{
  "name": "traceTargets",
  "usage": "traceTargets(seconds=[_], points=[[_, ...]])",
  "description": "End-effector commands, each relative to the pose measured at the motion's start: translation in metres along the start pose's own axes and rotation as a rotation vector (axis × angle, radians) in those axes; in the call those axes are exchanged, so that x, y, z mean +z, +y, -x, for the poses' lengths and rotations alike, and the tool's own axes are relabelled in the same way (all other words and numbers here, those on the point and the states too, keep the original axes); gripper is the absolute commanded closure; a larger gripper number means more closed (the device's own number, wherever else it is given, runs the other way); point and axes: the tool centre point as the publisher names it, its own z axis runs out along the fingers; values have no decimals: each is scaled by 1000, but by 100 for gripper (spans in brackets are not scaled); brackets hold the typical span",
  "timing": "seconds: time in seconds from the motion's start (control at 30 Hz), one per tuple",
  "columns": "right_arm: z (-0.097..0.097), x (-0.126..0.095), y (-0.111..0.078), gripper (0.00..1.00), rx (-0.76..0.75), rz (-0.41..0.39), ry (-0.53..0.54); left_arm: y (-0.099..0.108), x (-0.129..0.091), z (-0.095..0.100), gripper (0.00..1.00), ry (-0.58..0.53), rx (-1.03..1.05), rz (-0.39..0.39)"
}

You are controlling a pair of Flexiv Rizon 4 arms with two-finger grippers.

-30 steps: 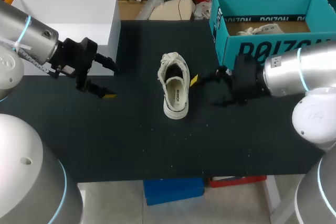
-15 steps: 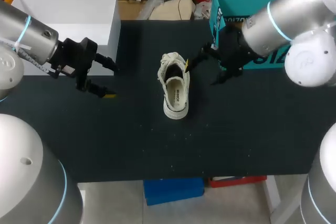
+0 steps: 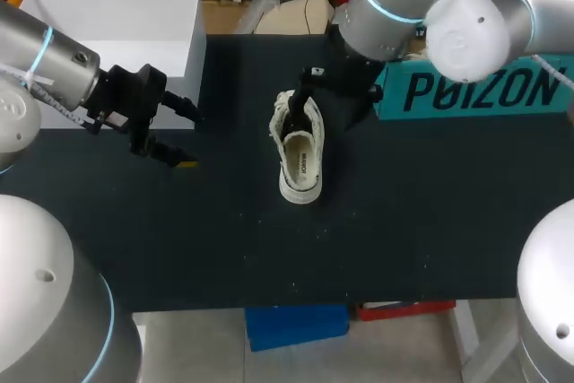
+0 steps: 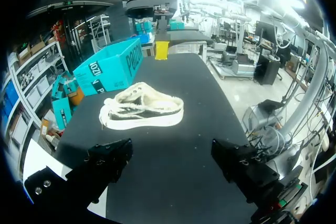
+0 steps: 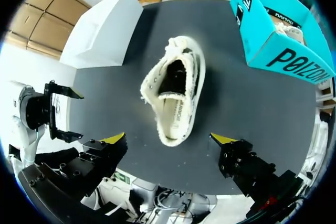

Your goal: Take the shoe out of the shoebox, open the shoe tongue, remove and reinsert the insole, then place the shoe into the shoebox

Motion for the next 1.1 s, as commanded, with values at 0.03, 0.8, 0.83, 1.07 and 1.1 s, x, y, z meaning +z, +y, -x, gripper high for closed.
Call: traceTargets(seconds=[0.03, 0.8, 0.83, 1.07, 1.1], points=[[-4, -1, 2, 0, 2, -4, -213, 0, 0, -1, 0, -5, 1, 1], [36, 51, 61, 15, -130, 22, -274, 0, 0, -1, 0, -5, 1, 1], [37, 55, 62, 15, -133, 18, -274, 0, 0, -1, 0, -5, 1, 1], [45, 81, 60, 46, -133, 6, -259, 0, 0, -1, 0, -5, 1, 1], [46, 85, 60, 43, -134, 2, -258, 0, 0, -1, 0, -5, 1, 1]])
